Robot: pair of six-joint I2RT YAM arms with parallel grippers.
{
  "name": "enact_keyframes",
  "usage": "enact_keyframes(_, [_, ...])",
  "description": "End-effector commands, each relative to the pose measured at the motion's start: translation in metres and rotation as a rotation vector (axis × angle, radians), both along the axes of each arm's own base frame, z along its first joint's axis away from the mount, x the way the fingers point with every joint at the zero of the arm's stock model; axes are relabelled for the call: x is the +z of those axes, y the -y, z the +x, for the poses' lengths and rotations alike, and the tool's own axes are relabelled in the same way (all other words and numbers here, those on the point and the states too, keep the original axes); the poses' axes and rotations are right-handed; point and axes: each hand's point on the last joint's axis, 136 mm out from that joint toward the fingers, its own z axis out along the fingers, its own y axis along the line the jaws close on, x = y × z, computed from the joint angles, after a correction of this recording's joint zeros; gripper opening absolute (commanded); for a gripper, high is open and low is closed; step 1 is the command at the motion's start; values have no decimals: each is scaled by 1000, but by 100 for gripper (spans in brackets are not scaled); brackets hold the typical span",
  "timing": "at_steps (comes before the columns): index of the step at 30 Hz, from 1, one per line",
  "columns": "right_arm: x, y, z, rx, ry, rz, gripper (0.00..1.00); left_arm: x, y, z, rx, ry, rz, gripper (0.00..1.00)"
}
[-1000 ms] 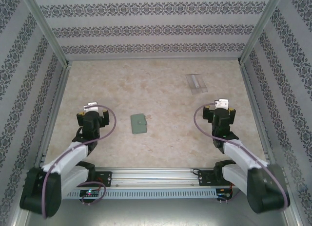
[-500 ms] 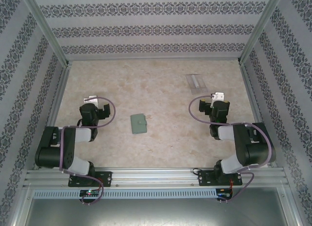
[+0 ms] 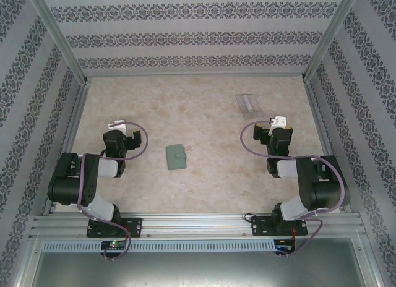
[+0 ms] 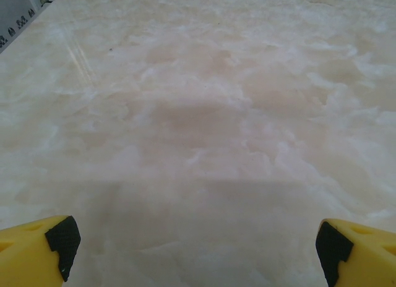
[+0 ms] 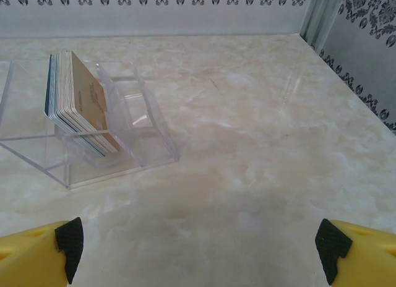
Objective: Put the credit cards into the card holder
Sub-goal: Reset both arms
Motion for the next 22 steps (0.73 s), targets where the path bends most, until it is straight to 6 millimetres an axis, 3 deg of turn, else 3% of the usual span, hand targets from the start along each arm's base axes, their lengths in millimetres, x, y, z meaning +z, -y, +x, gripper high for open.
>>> enact_keyframes(1, [14,-2,5,-9,52,-9,98,19,3,10,-5,66,26,100])
enact_keyframes(22, [13,-1,6,5,46,6,98,19,2,10,-4,67,26,100])
